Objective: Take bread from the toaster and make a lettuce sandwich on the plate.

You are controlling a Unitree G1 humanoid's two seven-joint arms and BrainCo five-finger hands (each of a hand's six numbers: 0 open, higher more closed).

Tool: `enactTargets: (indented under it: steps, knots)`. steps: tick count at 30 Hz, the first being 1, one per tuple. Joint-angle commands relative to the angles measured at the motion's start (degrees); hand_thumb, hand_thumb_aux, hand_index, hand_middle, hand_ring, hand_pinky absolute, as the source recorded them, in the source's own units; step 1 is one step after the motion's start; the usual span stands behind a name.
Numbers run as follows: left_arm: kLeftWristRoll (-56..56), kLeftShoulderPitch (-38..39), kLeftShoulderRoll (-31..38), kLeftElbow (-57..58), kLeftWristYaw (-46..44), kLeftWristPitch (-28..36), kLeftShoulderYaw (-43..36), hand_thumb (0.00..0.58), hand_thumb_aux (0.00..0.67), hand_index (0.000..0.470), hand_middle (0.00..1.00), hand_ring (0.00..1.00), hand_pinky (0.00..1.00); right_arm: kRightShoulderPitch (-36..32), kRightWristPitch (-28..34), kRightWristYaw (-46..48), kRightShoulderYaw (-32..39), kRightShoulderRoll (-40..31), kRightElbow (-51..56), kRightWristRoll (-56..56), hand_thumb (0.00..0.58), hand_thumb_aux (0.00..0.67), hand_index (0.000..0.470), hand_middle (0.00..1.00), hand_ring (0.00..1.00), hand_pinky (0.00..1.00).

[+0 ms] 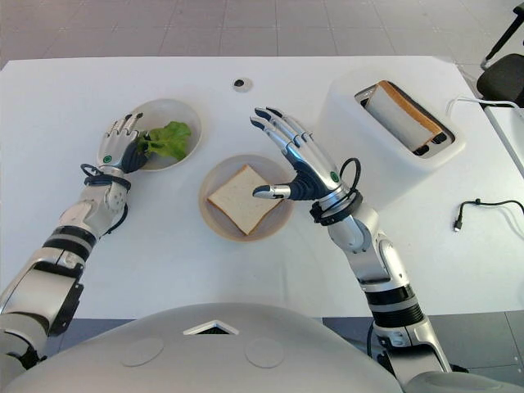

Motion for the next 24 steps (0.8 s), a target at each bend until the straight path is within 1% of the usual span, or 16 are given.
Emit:
enactTargets:
  steps: [1,3,6,9,12,14,18,21,24]
  knots:
    - [-8.7,6.0,-1.0,-14.1,-1.6,-5.6,4.5,0.58,0.67,0.47,0.0,0.0,0.0,0.4,-0.5,-1.1,-2.9,0.4,-2.9,1.6,0.0,0.0,0.0,0.0,0.0,0.0]
    - [-14.2,8.7,-3.9,-21.2,-4.2,-9.5,4.5,0.58,0.67,0.47,0.0,0.0,0.0,0.7,-0.2,-1.9,-5.9,0.2,-4.6,2.5,0.0,0.0,0.0,0.0,0.0,0.0]
    - [-17.0,11.4,-8.8,-27.1,-8.0,-11.8,0.8,0.58,0.67,0.47,0.0,0.0,0.0,0.9,0.1,-2.4,-11.2,-1.0,-5.5,4.3,0.0,0.0,0.0,0.0,0.0,0.0]
    - [-15.5,12.0,-13.7,-26.3,-10.7,-13.3,-4.4,0.58,0.67,0.47,0.0,0.0,0.0,1.3,0.0,-2.0,-16.3,-3.1,-5.9,5.7,0.0,0.0,0.0,0.0,0.0,0.0]
    - [-12.2,12.5,-16.2,-23.4,-11.9,-14.5,-9.3,0.58,0.67,0.47,0.0,0.0,0.0,1.2,0.1,-1.8,-21.7,-5.0,-6.4,7.4,0.0,0.0,0.0,0.0,0.0,0.0]
    - [-9.4,12.6,-16.4,-21.5,-12.2,-15.1,-11.6,0.58,0.67,0.47,0.0,0.0,0.0,1.4,0.4,-1.8,-25.6,-6.3,-6.6,8.3,0.0,0.0,0.0,0.0,0.0,0.0]
    - [-4.3,12.5,-13.0,-21.4,-10.9,-15.2,-11.6,0.58,0.67,0.47,0.0,0.0,0.0,3.2,1.0,-1.6,-33.2,-8.7,-6.5,8.8,0.0,0.0,0.0,0.0,0.0,0.0]
    - [-2.2,12.9,-9.2,-24.1,-10.4,-14.8,-9.1,0.58,0.67,0.47,0.0,0.0,0.0,4.6,2.4,-1.2,-37.5,-10.5,-5.2,7.7,0.0,0.0,0.0,0.0,0.0,0.0]
    - [-2.1,14.3,-7.0,-28.4,-10.6,-13.7,-6.4,0.58,0.67,0.47,0.0,0.0,0.0,6.2,4.5,-0.6,-39.5,-12.2,-1.9,5.0,0.0,0.0,0.0,0.0,0.0,0.0]
